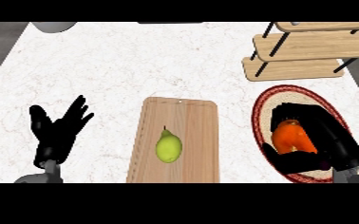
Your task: Pick the squash from the placemat and place it in the tiered shelf
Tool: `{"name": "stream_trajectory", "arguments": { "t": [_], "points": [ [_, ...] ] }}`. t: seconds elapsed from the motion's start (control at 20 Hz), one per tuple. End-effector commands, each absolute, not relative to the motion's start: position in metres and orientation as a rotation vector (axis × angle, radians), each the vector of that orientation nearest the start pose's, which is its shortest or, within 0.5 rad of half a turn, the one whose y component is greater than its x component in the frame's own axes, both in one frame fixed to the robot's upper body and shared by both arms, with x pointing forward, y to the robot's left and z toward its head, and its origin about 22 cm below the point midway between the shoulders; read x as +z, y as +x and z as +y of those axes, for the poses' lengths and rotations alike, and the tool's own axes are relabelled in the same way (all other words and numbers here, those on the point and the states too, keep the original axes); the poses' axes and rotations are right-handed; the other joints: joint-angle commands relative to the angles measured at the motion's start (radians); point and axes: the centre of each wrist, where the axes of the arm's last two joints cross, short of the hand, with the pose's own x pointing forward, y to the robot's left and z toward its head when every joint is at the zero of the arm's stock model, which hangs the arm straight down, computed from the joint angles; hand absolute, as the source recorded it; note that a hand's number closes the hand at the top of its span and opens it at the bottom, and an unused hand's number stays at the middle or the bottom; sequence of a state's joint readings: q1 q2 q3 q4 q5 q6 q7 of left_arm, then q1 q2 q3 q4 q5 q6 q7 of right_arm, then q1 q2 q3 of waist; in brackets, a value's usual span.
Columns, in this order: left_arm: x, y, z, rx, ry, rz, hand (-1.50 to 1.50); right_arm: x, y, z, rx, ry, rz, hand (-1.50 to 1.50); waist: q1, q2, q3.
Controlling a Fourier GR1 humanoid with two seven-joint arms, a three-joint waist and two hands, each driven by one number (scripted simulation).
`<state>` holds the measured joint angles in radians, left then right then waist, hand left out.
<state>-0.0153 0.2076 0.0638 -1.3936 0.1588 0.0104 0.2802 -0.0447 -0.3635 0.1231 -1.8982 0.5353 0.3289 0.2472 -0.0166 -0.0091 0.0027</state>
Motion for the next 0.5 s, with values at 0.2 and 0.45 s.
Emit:
{"name": "stream_trajectory", "arguments": {
  "t": [0.2, 0.45],
  "points": [
    [-0.019, 0.247, 0.305, 0.067, 0.103, -1.114, 0.00, 0.213, 0.191, -0.264, 0.780, -0.709, -1.662, 1.50, 0.000, 0.003, -0.005],
    [-0.025, 0.253, 0.314, 0.049, 0.099, -1.114, 0.00, 0.263, 0.192, -0.286, 0.683, -0.780, -1.657, 1.50, 0.010, 0.008, -0.004]
  ]
}}
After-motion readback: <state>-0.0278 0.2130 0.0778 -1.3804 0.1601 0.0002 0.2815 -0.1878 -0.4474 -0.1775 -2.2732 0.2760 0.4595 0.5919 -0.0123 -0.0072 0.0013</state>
